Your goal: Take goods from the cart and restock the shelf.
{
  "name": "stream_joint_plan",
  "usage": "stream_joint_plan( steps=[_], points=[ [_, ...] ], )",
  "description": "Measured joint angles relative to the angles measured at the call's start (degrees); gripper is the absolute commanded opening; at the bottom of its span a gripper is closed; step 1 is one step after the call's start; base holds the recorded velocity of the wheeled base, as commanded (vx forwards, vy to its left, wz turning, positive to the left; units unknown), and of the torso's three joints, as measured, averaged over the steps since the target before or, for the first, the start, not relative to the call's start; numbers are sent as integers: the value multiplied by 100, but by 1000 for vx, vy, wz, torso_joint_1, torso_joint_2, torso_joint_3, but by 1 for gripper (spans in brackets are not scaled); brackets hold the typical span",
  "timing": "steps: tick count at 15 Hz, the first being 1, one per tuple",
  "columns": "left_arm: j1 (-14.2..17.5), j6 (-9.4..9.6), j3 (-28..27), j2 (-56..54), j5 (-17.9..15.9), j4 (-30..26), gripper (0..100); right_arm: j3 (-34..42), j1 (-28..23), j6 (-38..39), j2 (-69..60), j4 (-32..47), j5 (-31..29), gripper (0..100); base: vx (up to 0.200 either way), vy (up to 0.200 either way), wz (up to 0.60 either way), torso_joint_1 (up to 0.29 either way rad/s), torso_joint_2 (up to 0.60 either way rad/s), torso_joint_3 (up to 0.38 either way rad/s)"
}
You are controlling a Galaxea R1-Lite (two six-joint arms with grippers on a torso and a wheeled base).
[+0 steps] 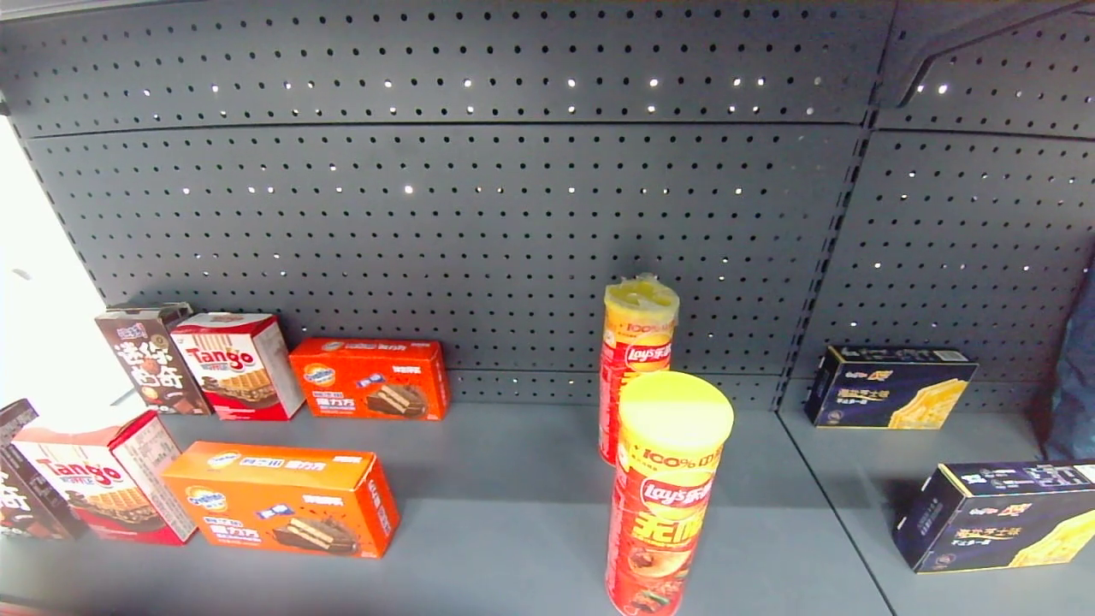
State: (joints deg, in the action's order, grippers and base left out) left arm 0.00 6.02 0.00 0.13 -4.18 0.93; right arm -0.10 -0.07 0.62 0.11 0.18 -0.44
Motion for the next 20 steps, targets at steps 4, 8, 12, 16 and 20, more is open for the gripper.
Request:
stream_joint_plan(
  steps=[4,8,12,16,20],
  points=[
    [-2,-56,0,-4,-260,-111,100,0,-4,0,0,0,0,100,0,0,0,0,0,0],
    [0,-184,0,-4,-162,-117,100,0,-2,-2,0,0,0,100,0,0,0,0,0,0],
    [0,-193,0,-6,-161,-117,100,0,0,0,0,0,0,100,0,0,0,0,0,0],
    [0,-187,0,-9,-165,-117,100,0,-4,0,0,13,17,100,-100,0,0,1,2,0],
    [0,-201,-2,-11,-154,-113,100,0,0,0,-1,15,20,100,-50,0,0,3,1,1]
  ],
)
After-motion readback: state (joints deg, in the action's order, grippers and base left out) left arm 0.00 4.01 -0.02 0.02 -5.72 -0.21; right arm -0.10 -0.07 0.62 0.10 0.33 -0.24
